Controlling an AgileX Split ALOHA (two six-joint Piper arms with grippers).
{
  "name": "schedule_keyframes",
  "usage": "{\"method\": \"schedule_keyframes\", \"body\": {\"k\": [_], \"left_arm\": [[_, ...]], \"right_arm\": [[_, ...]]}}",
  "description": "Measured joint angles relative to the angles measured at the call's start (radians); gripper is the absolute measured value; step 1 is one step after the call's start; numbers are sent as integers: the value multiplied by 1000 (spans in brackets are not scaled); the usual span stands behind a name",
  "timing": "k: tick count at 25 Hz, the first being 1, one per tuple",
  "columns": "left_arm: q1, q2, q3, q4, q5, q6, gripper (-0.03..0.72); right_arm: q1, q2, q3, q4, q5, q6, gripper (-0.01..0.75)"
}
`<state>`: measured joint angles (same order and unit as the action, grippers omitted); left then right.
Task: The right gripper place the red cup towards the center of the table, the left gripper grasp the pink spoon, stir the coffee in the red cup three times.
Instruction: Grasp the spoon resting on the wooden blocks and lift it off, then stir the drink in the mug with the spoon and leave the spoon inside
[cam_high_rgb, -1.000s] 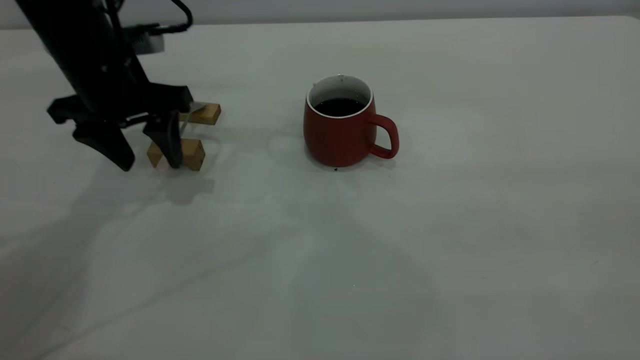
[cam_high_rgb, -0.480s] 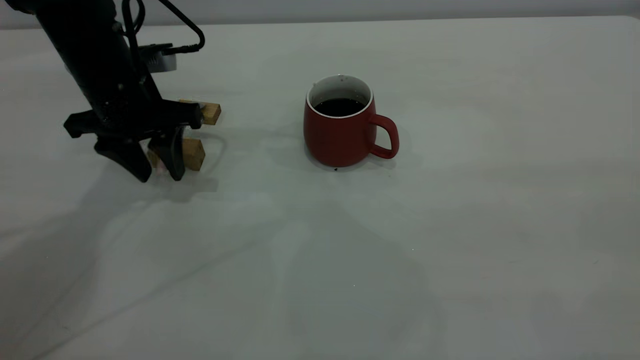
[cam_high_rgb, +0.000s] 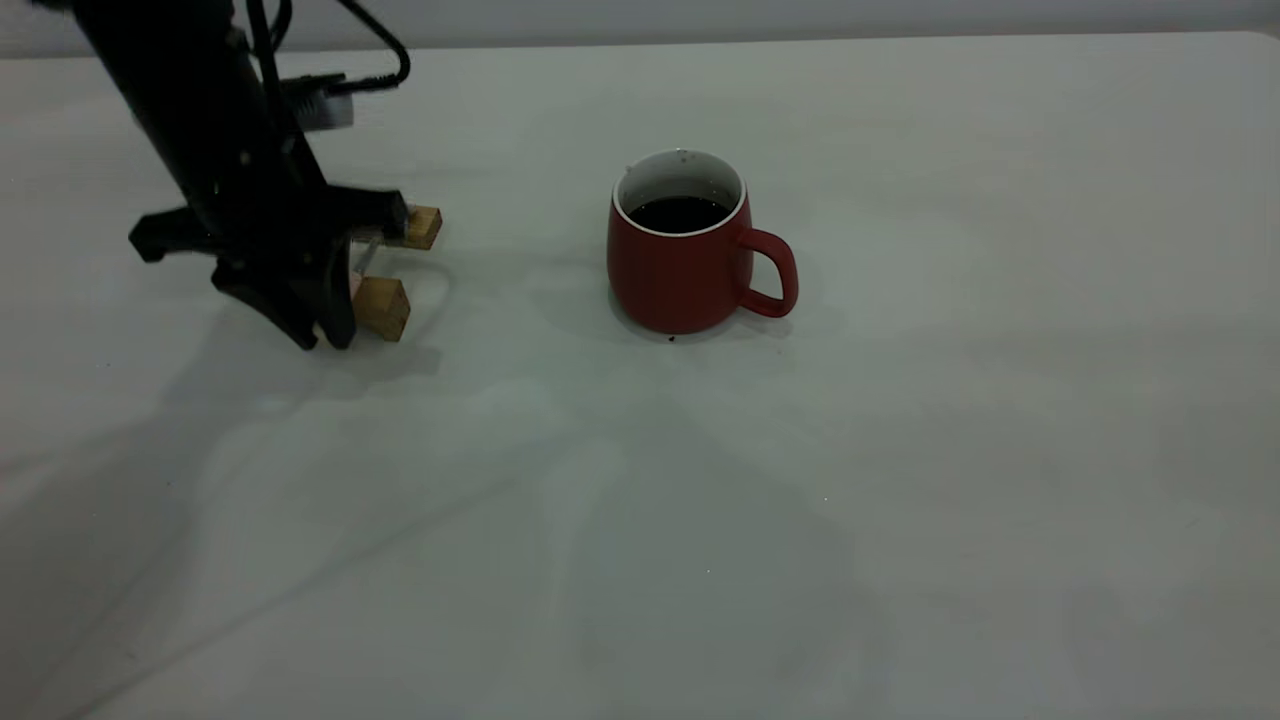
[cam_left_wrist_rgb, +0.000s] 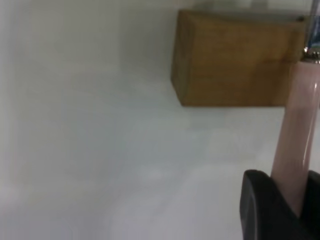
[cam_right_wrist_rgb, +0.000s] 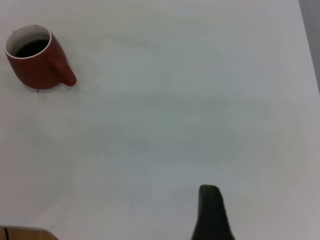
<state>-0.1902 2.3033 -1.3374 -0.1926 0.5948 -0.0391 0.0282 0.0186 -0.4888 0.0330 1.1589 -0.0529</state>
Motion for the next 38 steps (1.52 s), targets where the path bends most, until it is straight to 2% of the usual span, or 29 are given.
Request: {"method": "schedule_keyframes", "body": {"k": [2,5,9,12,16,22,29,38], "left_arm": [[0,-32,-62,-20,125,-60,176],[0,-82,-171,-102,324,-252,176],[0,-102,-286,-330,555,-699,176],[0,-106,-329,-565,573,-1022,176],[-3,-107,-336,-849,573,-1241,176],[-35,-58,-336,-1027,524,-1250,176],[-70,58,-336,-1248,428,-1026,176],[-77,192,-336,-1305,387,-934,176]], "right_arm": [[0,0,0,0,0,0,585],[0,0,0,0,0,0,585],[0,0,0,0,0,0,585],[0,0,0,0,0,0,585],[0,0,0,0,0,0,585],[0,0,0,0,0,0,585],[0,0,0,0,0,1,585],[0,0,0,0,0,2,585]]}}
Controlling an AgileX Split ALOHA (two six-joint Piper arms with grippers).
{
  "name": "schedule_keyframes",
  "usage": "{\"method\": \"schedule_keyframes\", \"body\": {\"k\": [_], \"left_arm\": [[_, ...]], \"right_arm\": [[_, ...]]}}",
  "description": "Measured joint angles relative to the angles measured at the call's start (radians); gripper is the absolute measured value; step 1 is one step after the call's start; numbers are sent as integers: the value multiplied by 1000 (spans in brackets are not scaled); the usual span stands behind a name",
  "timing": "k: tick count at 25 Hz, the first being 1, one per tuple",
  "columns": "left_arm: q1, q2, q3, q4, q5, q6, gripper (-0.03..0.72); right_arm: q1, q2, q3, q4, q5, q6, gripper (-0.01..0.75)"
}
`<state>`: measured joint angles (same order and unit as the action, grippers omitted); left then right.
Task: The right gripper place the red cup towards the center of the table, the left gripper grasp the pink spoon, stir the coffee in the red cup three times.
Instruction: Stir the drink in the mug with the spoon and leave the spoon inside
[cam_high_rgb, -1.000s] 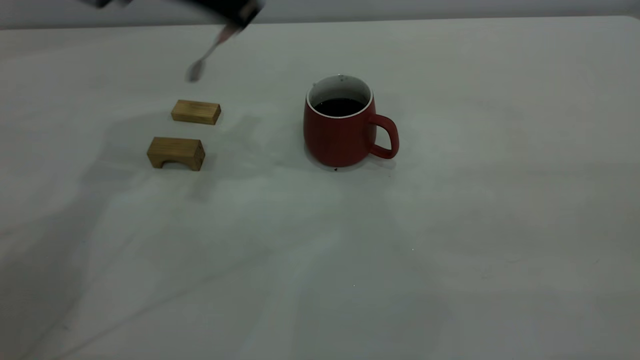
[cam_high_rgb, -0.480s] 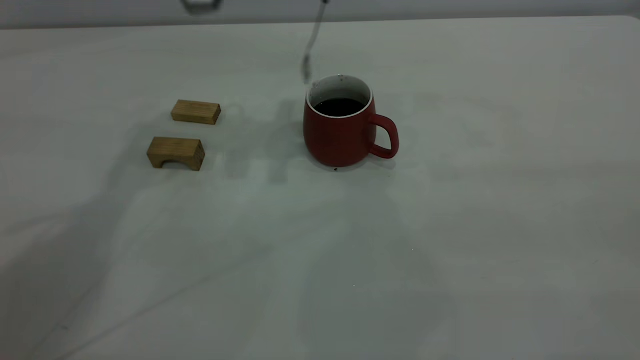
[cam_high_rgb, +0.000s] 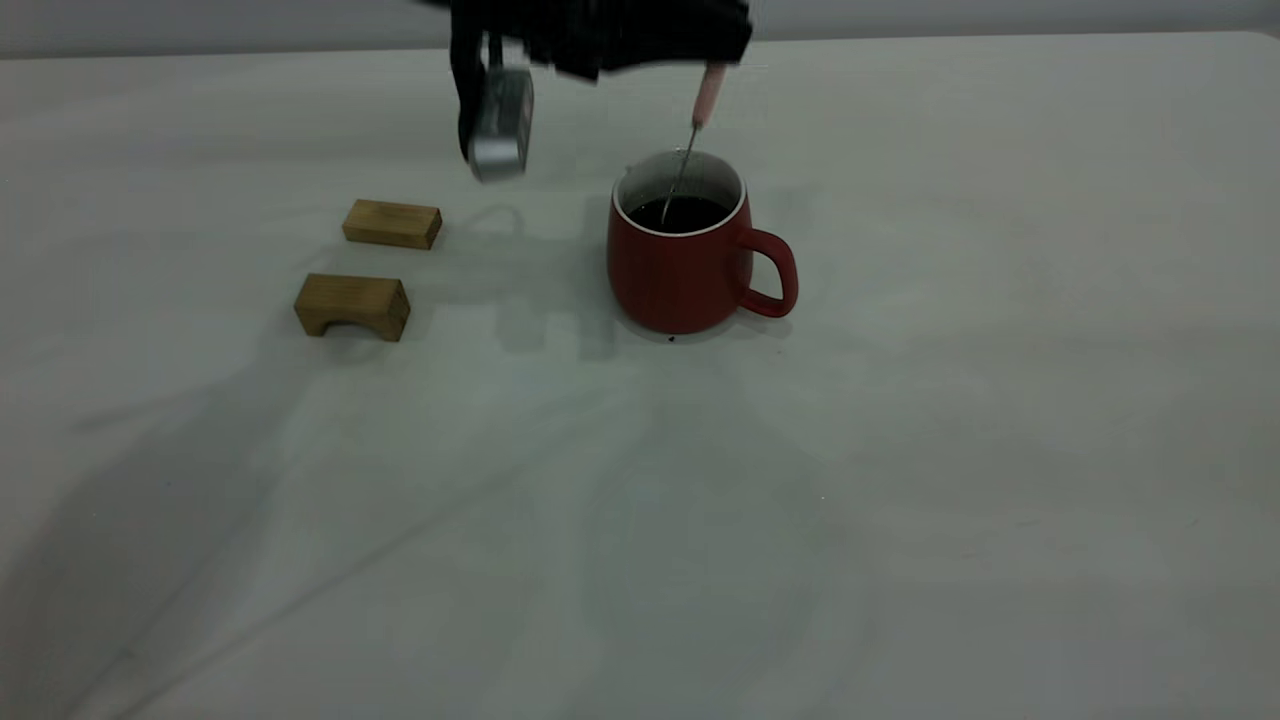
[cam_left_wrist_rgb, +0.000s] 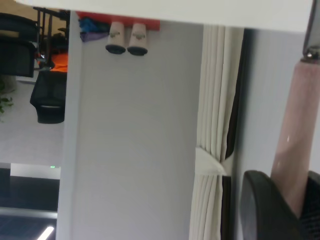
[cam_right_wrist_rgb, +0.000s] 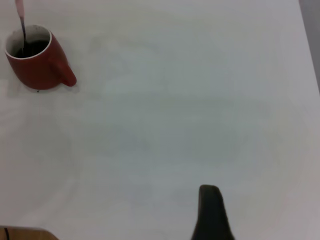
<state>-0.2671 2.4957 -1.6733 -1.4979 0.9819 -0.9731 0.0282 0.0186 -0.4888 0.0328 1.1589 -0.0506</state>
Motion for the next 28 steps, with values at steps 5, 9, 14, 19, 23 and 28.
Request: {"method": "schedule_keyframes", "body": {"k": [5,9,14,19,23,28], "left_arm": [[-2,19,0,3,-89,104,176],[-2,23,0,-59,-80,168,176],[-2,69,-2,-158,47,131,176],[-2,97,-2,-116,81,32,176],[4,81,-2,-62,53,65,176],[11,60,-7,-51,-1,218,176]], "right_arm": [[0,0,0,0,0,0,585],[0,0,0,0,0,1,585],[0,0,0,0,0,1,585],[0,0,0,0,0,1,585],[0,0,0,0,0,1,584],[0,0,0,0,0,1,584]]}}
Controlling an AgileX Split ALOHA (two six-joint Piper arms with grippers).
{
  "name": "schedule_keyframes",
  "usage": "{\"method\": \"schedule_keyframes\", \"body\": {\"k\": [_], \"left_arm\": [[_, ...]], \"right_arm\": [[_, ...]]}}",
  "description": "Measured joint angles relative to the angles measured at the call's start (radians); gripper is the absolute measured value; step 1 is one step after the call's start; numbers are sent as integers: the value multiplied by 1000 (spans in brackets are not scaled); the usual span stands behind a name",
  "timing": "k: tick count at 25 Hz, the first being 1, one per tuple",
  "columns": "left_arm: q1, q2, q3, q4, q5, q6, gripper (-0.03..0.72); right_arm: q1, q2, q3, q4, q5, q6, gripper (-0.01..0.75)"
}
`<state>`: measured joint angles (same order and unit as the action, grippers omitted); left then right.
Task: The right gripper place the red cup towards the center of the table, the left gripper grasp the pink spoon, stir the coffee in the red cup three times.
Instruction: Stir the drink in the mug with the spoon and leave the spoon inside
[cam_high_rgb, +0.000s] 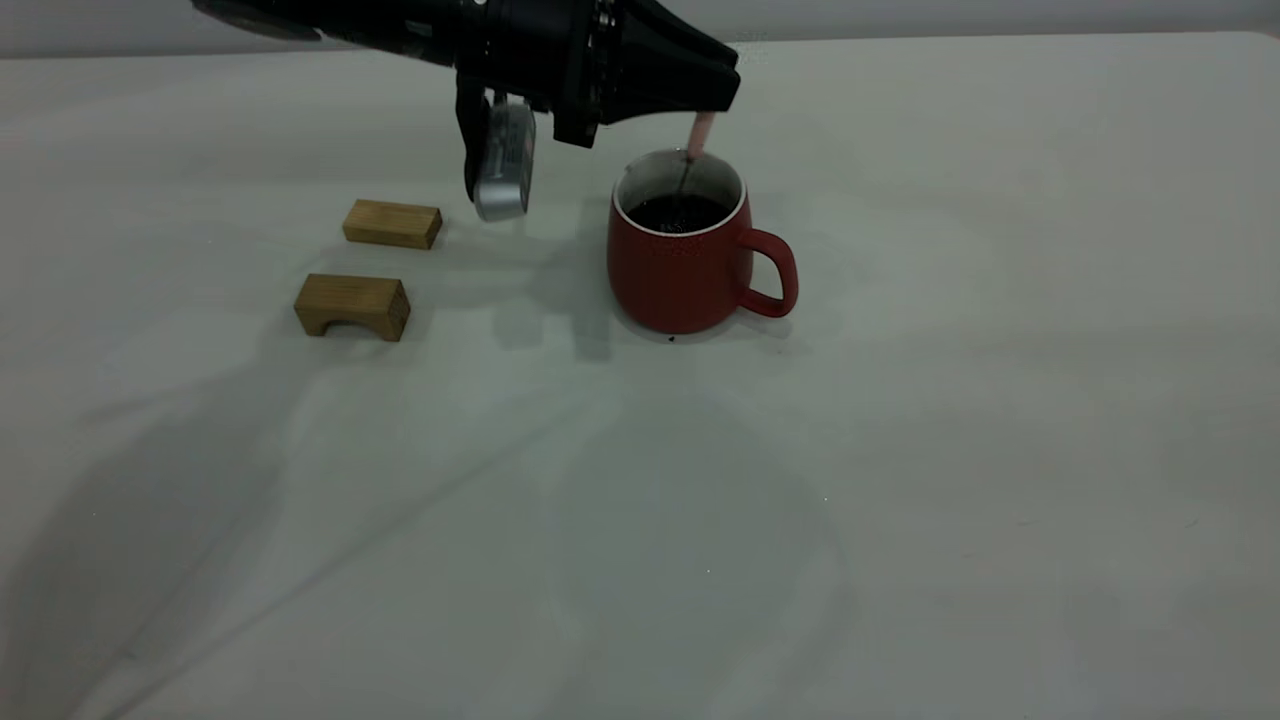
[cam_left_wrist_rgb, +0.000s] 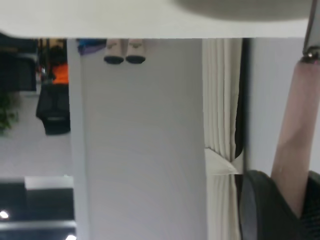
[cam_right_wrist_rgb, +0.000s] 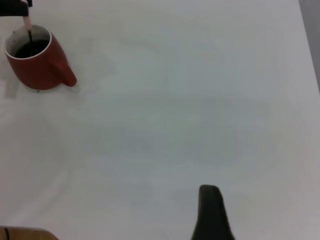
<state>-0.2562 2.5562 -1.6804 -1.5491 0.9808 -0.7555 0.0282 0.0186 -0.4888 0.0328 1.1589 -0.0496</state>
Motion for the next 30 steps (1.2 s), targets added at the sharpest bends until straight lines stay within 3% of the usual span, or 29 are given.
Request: {"method": "schedule_keyframes", "body": {"k": [6,12,18,23,26,30], "left_arm": [[-8,29,0,-87,102,-62,176],[-4,12,0,22,78,-223,176],[4,-8,0,34,-14,-50,176],[-18,2,0,-38,50,10,176],[-24,2,0,-7,107,-89,176],[-12,-26,0,128,58,-212,176]], "right_arm": [[0,0,0,0,0,0,583],[0,0,0,0,0,0,583],[0,0,0,0,0,0,583],[0,0,0,0,0,0,583],[0,0,0,0,0,0,583],[0,0,0,0,0,0,583]]}}
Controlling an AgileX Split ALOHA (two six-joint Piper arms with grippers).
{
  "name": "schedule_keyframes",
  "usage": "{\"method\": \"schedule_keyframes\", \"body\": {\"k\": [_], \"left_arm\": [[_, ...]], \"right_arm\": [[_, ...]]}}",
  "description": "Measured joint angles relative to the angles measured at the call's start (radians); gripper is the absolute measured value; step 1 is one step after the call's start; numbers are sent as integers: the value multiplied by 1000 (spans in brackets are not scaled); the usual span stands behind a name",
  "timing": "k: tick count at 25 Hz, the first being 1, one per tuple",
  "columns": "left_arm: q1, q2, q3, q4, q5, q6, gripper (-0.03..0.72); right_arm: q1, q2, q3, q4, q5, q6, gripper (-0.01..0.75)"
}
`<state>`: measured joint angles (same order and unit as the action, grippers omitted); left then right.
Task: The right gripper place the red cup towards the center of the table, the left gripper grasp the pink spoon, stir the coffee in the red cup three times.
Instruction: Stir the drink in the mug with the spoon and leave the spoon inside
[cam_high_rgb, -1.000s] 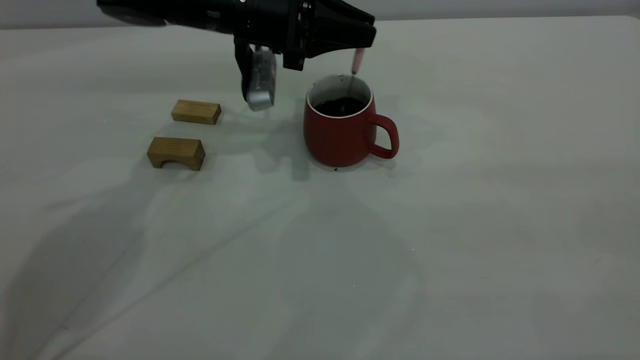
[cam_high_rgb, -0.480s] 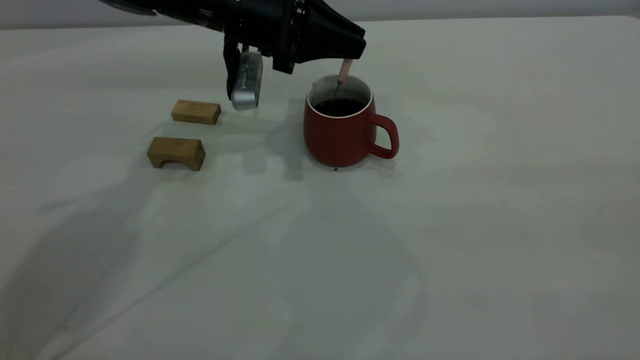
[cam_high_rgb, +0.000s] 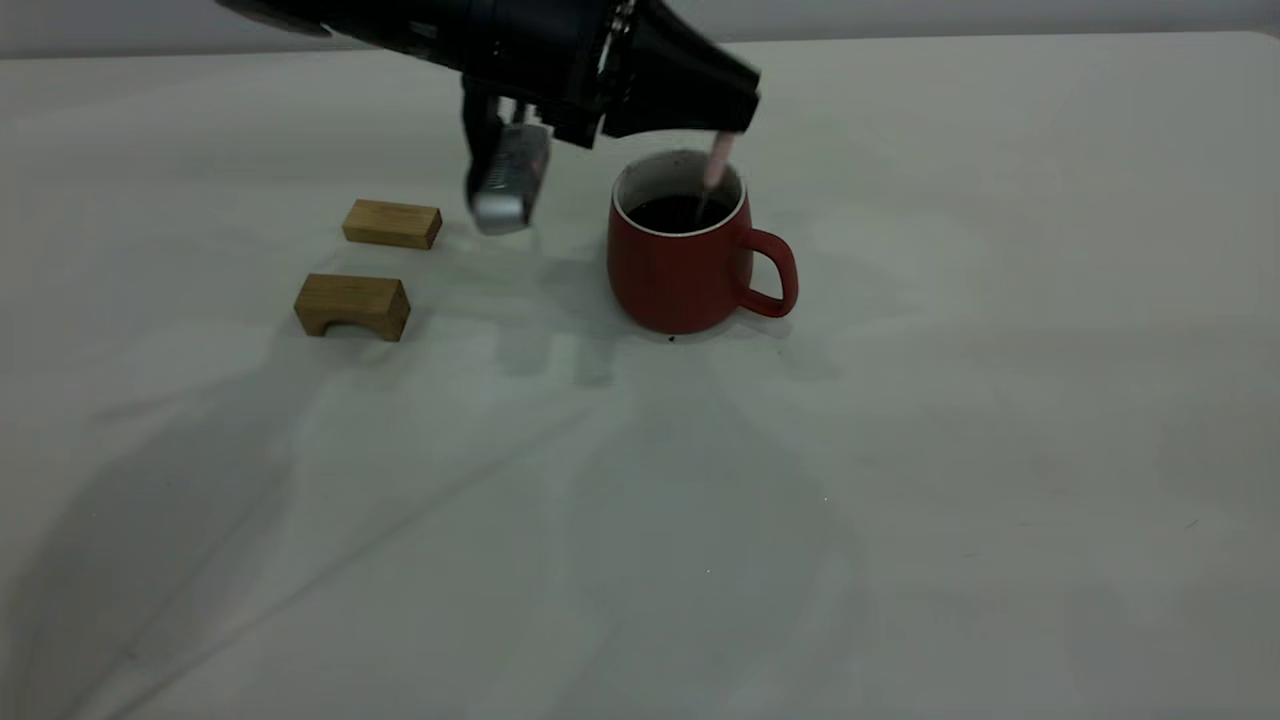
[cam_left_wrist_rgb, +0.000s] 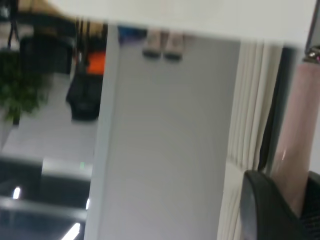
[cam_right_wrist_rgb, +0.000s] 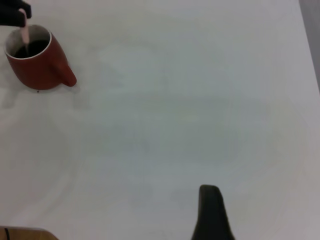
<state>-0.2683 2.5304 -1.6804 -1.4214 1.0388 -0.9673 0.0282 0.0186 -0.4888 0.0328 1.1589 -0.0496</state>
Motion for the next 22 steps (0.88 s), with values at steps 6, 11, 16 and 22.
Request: {"method": "schedule_keyframes", "body": {"k": [6,11,16,22], "left_arm": [[8,-35,-4,39,-127,106,176],[-22,-11,-4,-33,-126,151,176],[-32,5,-4,25,-54,136,176],[-31,-17,-5,100,-134,129,176]], "right_arm": [[0,0,0,0,0,0,583],[0,0,0,0,0,0,583],[0,0,0,0,0,0,583],[0,0,0,0,0,0,583]]}}
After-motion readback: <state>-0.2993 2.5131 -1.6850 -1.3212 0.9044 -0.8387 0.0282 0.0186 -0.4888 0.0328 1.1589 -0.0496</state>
